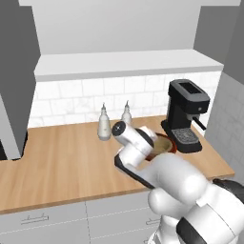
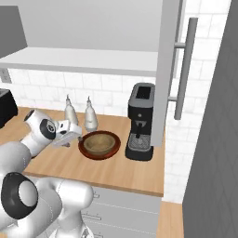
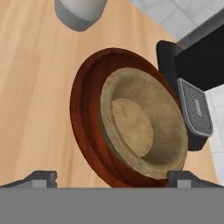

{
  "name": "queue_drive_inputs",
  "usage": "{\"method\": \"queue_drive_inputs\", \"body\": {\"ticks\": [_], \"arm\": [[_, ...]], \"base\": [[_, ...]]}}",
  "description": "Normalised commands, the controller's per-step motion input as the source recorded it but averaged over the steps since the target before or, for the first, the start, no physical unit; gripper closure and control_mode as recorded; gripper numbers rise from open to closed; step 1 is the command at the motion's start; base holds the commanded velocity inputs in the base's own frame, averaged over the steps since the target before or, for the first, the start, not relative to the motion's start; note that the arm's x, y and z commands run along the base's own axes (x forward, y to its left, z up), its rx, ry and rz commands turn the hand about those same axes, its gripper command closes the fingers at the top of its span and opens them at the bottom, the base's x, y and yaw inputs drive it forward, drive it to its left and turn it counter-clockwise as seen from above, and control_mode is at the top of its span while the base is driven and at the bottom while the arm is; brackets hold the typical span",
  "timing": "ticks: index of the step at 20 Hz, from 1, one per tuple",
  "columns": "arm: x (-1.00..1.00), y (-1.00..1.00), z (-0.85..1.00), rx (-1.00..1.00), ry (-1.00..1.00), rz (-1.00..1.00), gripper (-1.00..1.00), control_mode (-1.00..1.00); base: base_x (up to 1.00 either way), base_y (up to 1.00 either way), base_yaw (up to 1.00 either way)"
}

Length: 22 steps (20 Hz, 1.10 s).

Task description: Pick up the bowls on the counter and stack them on top of one another in the open cabinet. Place the smaller bowl on top of the larger bowl.

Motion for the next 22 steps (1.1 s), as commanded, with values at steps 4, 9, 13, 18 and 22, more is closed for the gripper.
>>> {"method": "queue_drive_inputs", "body": {"ticks": [4,9,13,18,22], "arm": [[0.13,-0.05,-0.37,-0.15,0.06,0.07,-1.0,-1.0],[0.19,-0.28,-0.31,-0.04,0.0,0.05,-1.0,-1.0],[0.22,-0.01,-0.49,-0.06,0.02,0.02,-1.0,-1.0],[0.31,-0.11,-0.32,-0.03,0.01,0.02,1.0,-1.0],[0.21,-0.26,-0.03,0.0,-0.01,0.01,1.0,-1.0]], "base": [[0.0,0.0,0.0],[0.0,0.0,0.0],[0.0,0.0,0.0],[0.0,0.0,0.0],[0.0,0.0,0.0]]}}
